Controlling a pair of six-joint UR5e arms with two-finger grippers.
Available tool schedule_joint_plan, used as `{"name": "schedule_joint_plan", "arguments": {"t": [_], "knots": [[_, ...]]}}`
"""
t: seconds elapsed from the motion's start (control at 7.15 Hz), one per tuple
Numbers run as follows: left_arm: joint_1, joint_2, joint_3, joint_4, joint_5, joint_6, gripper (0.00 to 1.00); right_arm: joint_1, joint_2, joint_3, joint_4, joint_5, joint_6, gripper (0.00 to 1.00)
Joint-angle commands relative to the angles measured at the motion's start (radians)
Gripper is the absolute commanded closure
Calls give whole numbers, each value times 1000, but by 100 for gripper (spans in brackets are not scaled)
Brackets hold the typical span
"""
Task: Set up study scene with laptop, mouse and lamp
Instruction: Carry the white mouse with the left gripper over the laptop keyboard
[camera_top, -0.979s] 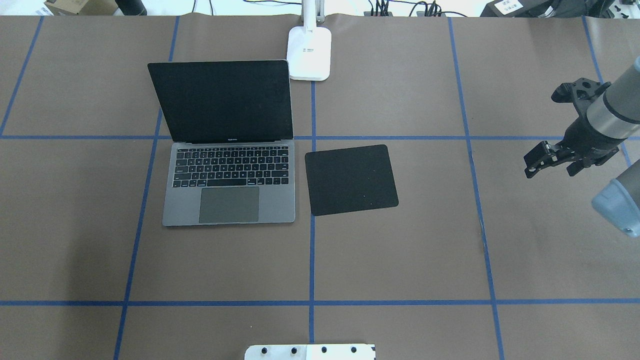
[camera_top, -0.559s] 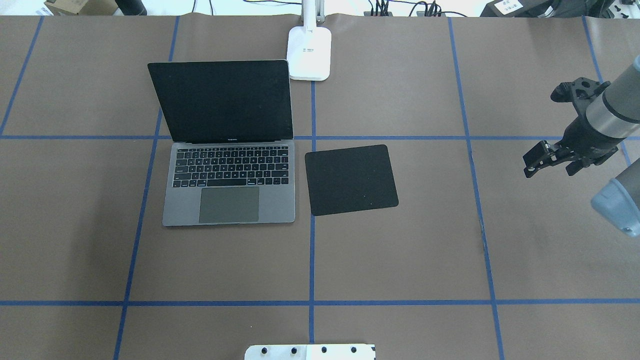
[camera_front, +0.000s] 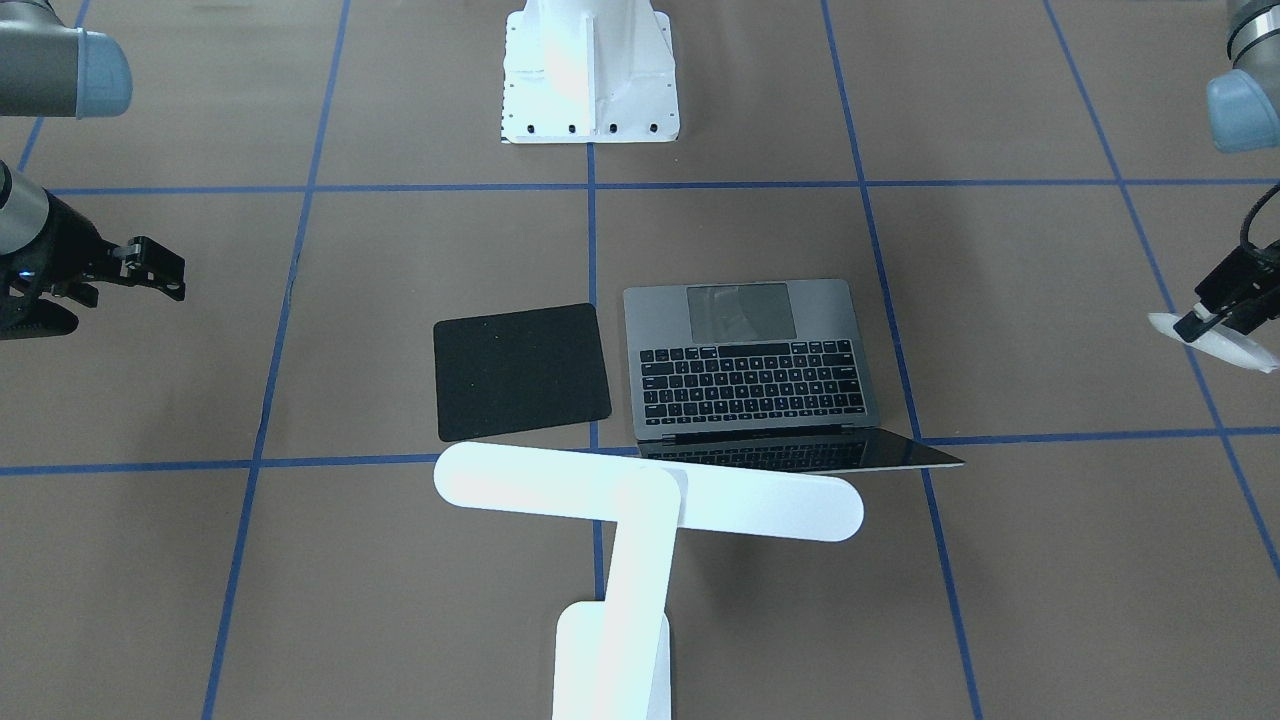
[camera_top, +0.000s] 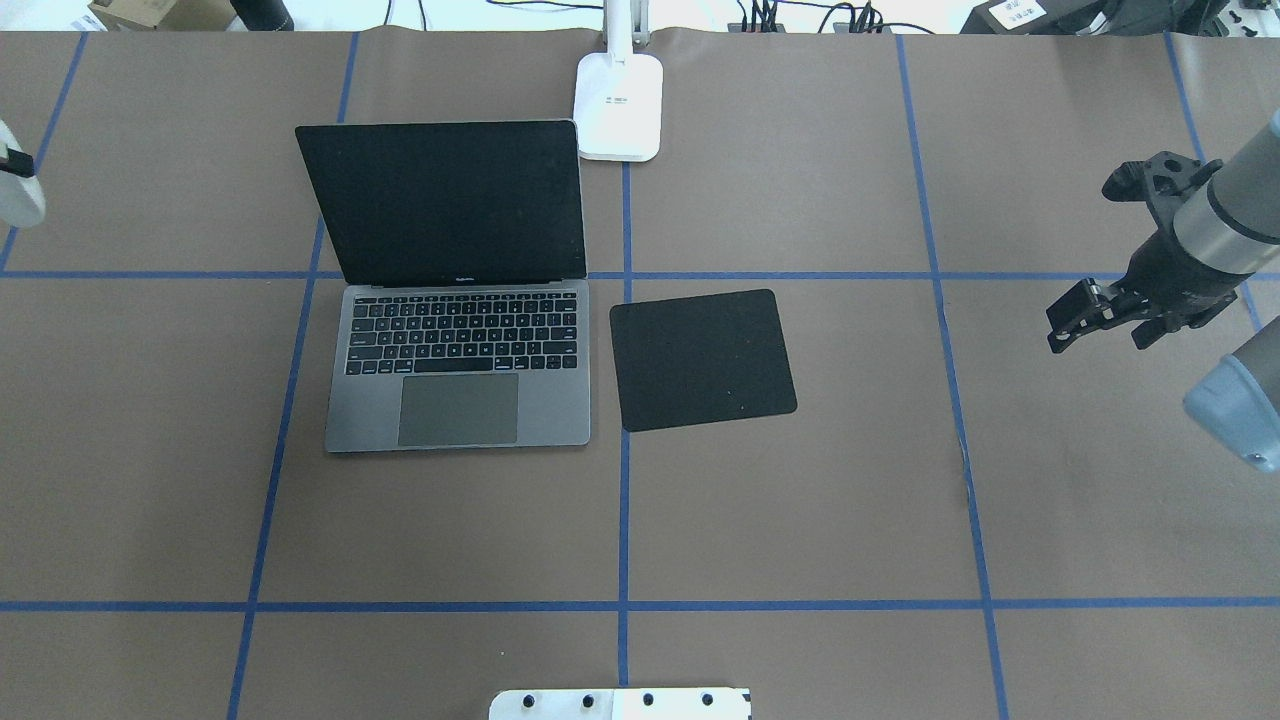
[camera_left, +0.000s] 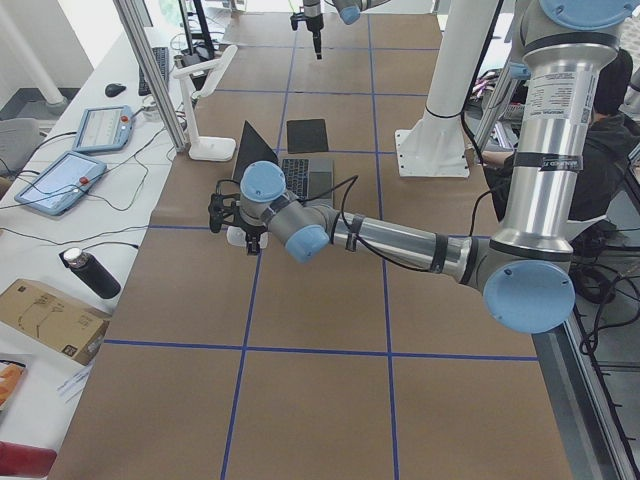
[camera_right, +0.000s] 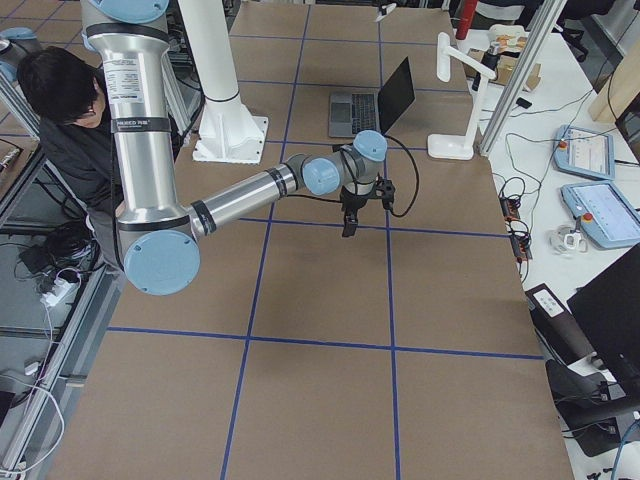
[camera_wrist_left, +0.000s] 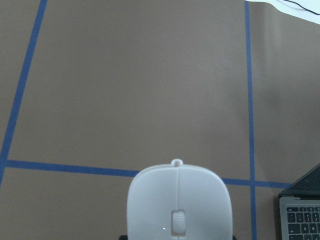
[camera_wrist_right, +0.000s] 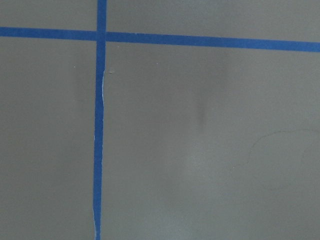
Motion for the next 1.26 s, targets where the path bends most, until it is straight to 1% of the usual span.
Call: {"name": "schedule_joint_plan", "arguments": {"t": [0.0,0.14,0.28,0.42,0.56,0.7,0.84,0.98,1.12], "knots": [[64,-90,-168,296,30,-32,51,6,-1,1,0,-5,-3,1],[139,-127,-245,397,76,-100,51,9,-3,1,0,-7,-5,1],[219,-144,-281,418,118,-187,51,29,-6,2,0,-7,-5,1],[315,-180,-290,418,153,-312,51,49,-10,2,0,-8,-8,1],[449,-237,-286,428,246,-436,51,68,-14,2,0,-7,-11,1],[538,-295,-284,485,284,-482,51,91,-23,1,-2,-7,-35,1],[553,-355,-289,545,284,-528,51,123,-36,-5,-9,-7,-102,1],[641,-377,-289,552,329,-616,51,161,-59,-8,-12,-5,-159,1],[752,-426,-270,560,410,-652,51,234,-125,-2,-12,8,-270,1]]}}
